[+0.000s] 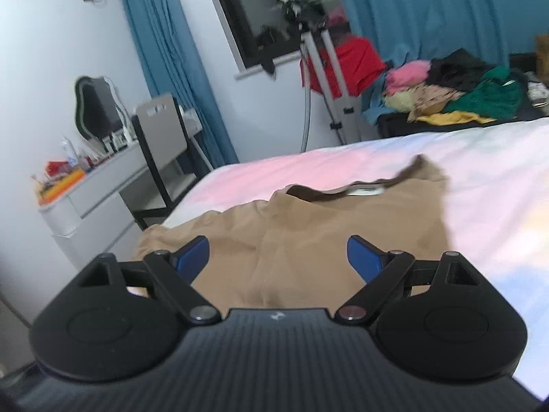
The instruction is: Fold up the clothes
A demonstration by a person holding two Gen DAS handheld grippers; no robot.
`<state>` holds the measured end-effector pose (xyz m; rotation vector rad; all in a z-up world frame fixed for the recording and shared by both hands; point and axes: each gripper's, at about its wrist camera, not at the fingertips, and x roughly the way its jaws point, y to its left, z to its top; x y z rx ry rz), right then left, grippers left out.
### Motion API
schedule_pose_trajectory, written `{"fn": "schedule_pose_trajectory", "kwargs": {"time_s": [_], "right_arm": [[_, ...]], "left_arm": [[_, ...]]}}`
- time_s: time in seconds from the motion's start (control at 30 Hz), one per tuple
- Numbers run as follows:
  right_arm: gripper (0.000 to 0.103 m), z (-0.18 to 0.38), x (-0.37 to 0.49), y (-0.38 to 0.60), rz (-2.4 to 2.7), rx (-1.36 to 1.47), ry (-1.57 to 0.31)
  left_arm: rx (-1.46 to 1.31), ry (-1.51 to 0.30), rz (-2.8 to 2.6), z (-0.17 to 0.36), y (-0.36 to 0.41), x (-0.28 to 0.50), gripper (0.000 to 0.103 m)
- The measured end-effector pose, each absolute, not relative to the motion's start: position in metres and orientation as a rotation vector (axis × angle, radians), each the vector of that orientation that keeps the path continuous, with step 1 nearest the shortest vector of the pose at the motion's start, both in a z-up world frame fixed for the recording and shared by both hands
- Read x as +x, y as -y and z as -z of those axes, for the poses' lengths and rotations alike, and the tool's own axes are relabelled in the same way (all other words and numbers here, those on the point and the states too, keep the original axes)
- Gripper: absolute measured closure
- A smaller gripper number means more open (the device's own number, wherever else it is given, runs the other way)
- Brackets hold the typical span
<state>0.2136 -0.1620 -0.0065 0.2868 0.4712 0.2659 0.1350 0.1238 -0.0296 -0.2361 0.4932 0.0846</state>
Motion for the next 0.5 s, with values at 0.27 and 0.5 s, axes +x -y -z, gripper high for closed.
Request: {"fn": "schedule_pose_trajectory", "kwargs": {"time_s": [0.27,0.5], "right_arm": [[0.014,0.012,0.065,0.227,-0.236,0.383,-0.484],[0.014,0.011,0.042,0.241,-0.203,0.385,-0.468]], "left_arm": [[-0.111,-0.526,0.007,0.028,-0.073,0.102,0.008],[0.004,-0.587,0.096,0.045,-0.029,0.073,0.010]]}}
